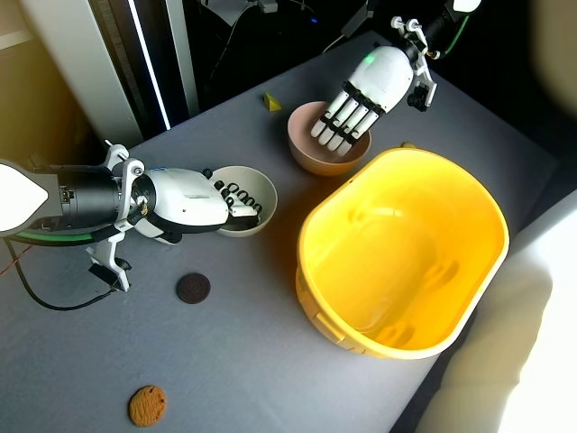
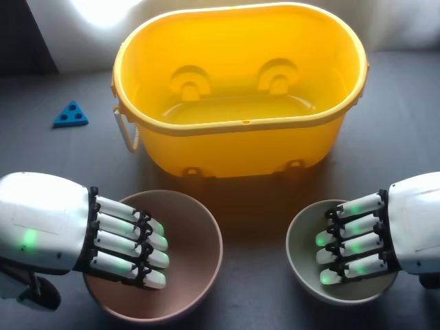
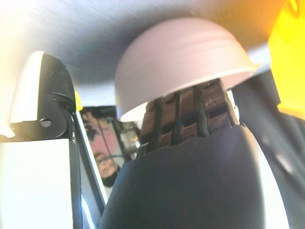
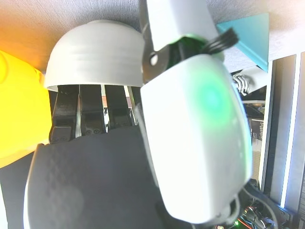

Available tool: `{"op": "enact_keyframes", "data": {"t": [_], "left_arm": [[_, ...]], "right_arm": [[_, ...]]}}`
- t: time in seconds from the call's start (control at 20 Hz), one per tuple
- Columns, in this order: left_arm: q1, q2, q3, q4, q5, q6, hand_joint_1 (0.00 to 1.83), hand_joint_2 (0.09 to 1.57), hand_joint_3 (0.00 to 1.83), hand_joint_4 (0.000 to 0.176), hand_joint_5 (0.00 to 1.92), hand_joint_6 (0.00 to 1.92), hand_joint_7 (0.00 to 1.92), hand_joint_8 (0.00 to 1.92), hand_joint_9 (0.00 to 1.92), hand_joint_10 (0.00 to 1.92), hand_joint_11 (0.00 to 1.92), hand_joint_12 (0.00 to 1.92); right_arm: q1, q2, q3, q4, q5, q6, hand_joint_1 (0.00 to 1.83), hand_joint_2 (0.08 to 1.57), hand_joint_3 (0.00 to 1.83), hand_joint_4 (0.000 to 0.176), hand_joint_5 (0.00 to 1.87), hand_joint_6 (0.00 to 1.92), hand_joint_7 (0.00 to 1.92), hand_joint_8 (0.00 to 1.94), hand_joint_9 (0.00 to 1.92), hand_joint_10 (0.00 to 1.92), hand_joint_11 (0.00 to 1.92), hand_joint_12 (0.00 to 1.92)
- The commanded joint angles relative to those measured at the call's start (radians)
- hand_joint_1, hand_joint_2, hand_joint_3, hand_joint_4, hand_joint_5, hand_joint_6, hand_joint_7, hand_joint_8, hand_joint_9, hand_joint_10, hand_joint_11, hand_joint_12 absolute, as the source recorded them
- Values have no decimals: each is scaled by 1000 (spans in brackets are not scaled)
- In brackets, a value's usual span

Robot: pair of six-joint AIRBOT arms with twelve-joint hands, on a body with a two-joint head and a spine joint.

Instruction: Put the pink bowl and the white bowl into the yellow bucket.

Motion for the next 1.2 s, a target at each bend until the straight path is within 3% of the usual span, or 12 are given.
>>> {"op": "enact_keyframes", "data": {"t": [0.0, 0.25, 0.4, 0.6, 0.65, 0.7, 0.75, 0.8, 0.85, 0.9, 1.0, 1.15], "left_arm": [[-6, 10, -2, -57, -58, 0, 1070, 1107, 1, 0, 111, 3, 75, 1, 53, 0, 0, 282], [-6, 10, -3, -58, -56, 0, 1008, 1116, 0, 0, 98, 7, 69, 4, 49, 6, 0, 297], [-6, 9, -4, -58, -54, 0, 1019, 1114, 2, 0, 167, 16, 138, 11, 124, 19, 0, 557], [-5, 7, -4, -60, -50, 0, 1117, 1170, 7, 0, 695, 44, 709, 27, 636, 59, 239, 1028], [-4, 8, -5, -63, -49, 0, 1107, 1194, 22, 0, 773, 1002, 820, 22, 751, 59, 388, 1005], [-4, 8, -5, -66, -49, 2, 1159, 1185, 32, 0, 831, 1216, 812, 943, 893, 84, 507, 978], [-2, 7, -5, -66, -48, 2, 1201, 1137, 10, 6, 947, 1092, 915, 974, 1040, 104, 628, 958], [-2, 7, -5, -67, -48, 2, 1211, 1121, 0, 27, 988, 1019, 963, 952, 1100, 101, 667, 971], [-2, 7, -6, -67, -48, 2, 1232, 1078, 0, 37, 1062, 858, 1097, 789, 1186, 105, 754, 964], [-2, 8, -6, -68, -48, 2, 1226, 1082, 4, 39, 1037, 880, 1077, 843, 1197, 88, 752, 981], [-2, 9, -6, -69, -48, 4, 1237, 1101, 0, 0, 1041, 1005, 1001, 835, 1154, 37, 723, 952], [-3, 9, -8, -71, -48, 4, 1233, 1106, 0, 0, 1032, 1014, 980, 878, 1137, 13, 704, 872]], "right_arm": [[3, 7, 0, 44, 57, -6, 1205, 969, 0, 0, 253, 5, 232, 3, 207, 6, 0, 813], [3, 7, 0, 44, 57, -10, 1216, 981, 2, 0, 268, 6, 240, 3, 209, 4, 0, 840], [3, 7, 0, 44, 57, -10, 1199, 988, 2, 0, 310, 13, 299, 14, 278, 24, 0, 957], [3, 7, 0, 44, 57, -11, 1202, 1041, 2, 0, 606, 27, 644, 14, 611, 45, 110, 1181], [3, 7, 0, 44, 57, -12, 1234, 1043, 1, 0, 770, 46, 775, 22, 722, 53, 238, 1152], [3, 7, 0, 44, 57, -13, 1191, 1095, 0, 0, 997, 672, 938, 14, 895, 59, 494, 1007], [3, 7, 0, 44, 57, -13, 1225, 1094, 19, 0, 1006, 975, 979, 683, 1012, 58, 667, 975], [3, 7, 0, 44, 57, -13, 1233, 1111, 8, 0, 1003, 1058, 964, 848, 1075, 54, 728, 965], [3, 7, 0, 44, 57, -13, 1344, 1106, 2, 0, 958, 1076, 1013, 788, 957, 917, 788, 965], [3, 7, 0, 44, 57, -13, 1364, 1111, 1, 0, 946, 1090, 1001, 808, 914, 1124, 788, 981], [3, 7, 0, 44, 57, -13, 1238, 1103, 1, 0, 1010, 1039, 1020, 817, 1004, 328, 744, 963], [3, 7, 0, 44, 57, -13, 1229, 1109, 0, 0, 1001, 1050, 1001, 859, 1099, 87, 745, 946]]}}
